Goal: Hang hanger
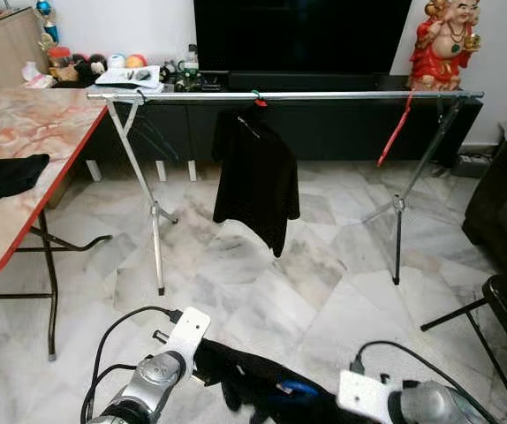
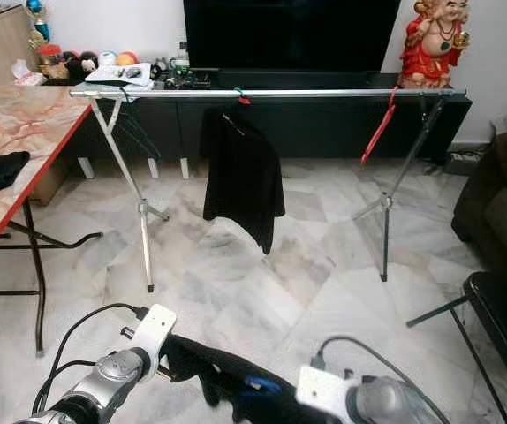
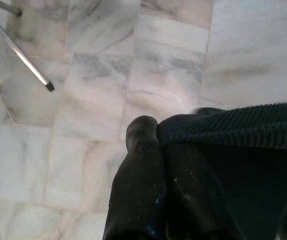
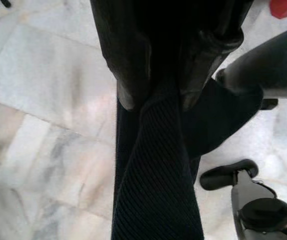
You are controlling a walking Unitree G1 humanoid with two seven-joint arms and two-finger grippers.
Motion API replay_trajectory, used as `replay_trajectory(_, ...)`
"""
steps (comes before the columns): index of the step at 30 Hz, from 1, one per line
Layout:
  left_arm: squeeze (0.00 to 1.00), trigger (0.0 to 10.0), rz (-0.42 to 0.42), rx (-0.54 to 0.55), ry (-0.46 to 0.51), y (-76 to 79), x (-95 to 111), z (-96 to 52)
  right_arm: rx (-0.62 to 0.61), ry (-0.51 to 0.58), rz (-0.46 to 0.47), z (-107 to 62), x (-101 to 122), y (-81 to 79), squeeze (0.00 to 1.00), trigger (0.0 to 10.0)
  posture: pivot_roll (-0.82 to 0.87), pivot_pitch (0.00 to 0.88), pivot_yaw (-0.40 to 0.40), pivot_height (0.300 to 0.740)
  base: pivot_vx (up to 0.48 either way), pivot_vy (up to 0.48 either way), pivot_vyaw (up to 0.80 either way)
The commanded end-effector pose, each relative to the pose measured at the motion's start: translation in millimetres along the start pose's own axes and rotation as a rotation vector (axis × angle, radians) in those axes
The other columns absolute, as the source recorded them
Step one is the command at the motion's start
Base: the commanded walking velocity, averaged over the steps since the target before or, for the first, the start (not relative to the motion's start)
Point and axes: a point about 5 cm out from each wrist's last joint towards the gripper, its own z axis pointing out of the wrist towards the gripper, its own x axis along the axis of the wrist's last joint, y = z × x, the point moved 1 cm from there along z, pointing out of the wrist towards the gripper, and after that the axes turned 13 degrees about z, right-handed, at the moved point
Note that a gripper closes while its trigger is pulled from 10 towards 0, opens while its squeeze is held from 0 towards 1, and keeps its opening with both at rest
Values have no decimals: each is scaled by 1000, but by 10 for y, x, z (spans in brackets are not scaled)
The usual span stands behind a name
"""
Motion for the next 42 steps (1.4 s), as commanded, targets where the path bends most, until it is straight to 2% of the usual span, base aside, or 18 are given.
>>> replay_trajectory(1,0,0,9,82,-23,-188,-37,-20,-14,-60,5,-104,-156,57,0,10000,25,33,-16,740,0,0,0)
replay_trajectory(3,0,0,38,78,-39,-188,-63,-24,-21,-55,0,-105,-155,66,0,10000,23,33,-13,740,0,0,0)
replay_trajectory(4,0,0,82,54,-72,-161,-119,-31,-42,-32,-6,-107,-136,92,0,10000,24,32,-13,740,0,0,0)
replay_trajectory(6,0,0,104,26,-94,-126,-164,-38,-56,11,21,-114,-96,114,0,10000,24,32,-13,740,0,0,0)
replay_trajectory(8,0,0,161,-16,-109,-82,-210,-48,-69,61,56,-129,-42,144,0,10000,25,33,-12,740,0,0,0)
replay_trajectory(12,0,0,203,-79,-147,-40,-293,-69,-137,79,53,-173,-25,230,0,10000,24,31,-12,740,0,0,0)
replay_trajectory(14,0,0,222,-101,-159,-22,-320,-77,-125,98,56,-174,3,221,0,10000,23,30,-12,740,0,0,0)
replay_trajectory(22,0,0,217,-101,-153,-22,-297,-70,29,169,49,-206,94,69,0,10000,26,27,-14,740,0,0,0)
replay_trajectory(24,0,0,221,-101,-155,-30,-303,-73,70,155,16,-251,76,42,0,10000,24,26,-14,740,0,0,0)
replay_trajectory(27,0,0,226,-98,-170,-54,-336,-85,114,194,20,-344,119,27,0,10000,24,26,-14,740,0,0,0)
replay_trajectory(34,0,0,286,-139,-211,-45,-436,-119,0,191,27,-464,94,206,0,10000,26,24,-14,740,0,0,0)
replay_trajectory(40,0,0,323,-148,-229,-90,-468,-134,-66,198,41,-543,92,295,0,10000,16,29,-13,740,0,0,0)
replay_trajectory(42,0,0,319,-153,-231,-88,-471,-136,-54,223,53,-550,115,288,0,10000,16,29,-13,740,0,0,0)
